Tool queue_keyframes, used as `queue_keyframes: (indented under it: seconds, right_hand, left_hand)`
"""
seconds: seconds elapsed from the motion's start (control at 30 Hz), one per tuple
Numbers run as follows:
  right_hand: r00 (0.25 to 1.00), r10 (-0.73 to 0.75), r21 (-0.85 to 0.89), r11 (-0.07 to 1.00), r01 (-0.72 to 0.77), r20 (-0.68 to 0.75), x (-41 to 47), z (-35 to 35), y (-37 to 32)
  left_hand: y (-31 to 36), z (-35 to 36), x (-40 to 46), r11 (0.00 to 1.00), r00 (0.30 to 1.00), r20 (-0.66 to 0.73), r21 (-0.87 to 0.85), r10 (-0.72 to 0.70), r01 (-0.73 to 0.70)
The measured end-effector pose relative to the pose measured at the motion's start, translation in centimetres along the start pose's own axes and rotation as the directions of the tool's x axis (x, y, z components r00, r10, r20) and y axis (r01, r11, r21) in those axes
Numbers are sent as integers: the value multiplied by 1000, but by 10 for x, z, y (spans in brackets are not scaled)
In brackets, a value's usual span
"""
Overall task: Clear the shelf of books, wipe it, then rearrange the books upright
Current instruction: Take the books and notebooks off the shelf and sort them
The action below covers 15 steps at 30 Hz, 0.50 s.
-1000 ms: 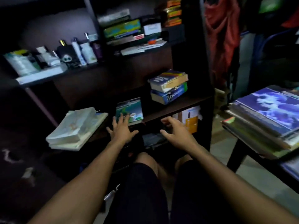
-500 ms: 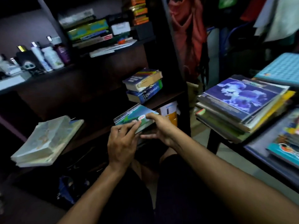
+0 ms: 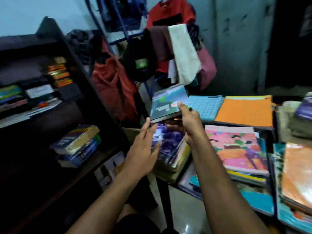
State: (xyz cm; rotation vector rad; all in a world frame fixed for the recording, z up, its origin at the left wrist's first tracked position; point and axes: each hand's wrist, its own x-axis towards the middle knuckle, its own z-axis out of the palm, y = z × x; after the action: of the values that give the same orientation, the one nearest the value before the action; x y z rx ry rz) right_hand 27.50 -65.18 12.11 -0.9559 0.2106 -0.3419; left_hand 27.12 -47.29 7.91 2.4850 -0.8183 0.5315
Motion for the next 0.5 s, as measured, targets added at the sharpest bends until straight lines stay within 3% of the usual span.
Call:
queue_keyframes:
  seconds: [0.07, 0.17, 0.33, 0.4, 0.5]
  right_hand:
    - [993, 1, 50, 999, 5, -116, 13, -31, -5]
    - [971, 19, 149, 989, 17, -237, 28, -61, -4]
    - [955, 79, 248, 969, -6, -287, 64, -68, -16]
    - [956, 111, 190, 980, -60, -270, 85, -71, -26]
    - [954, 186, -137, 965, -222, -235, 100, -84, -25]
  left_hand:
    - [6, 24, 16, 987, 992, 112, 158, -50, 32]
    - [15, 30, 25, 885, 981, 182, 464, -62, -30]
    - [27, 13, 38, 835, 953, 287, 545, -99, -77]
    - [28, 11, 40, 829, 944, 310, 554, -118, -78]
    - [26, 13, 38, 825, 944, 307, 560, -119, -78]
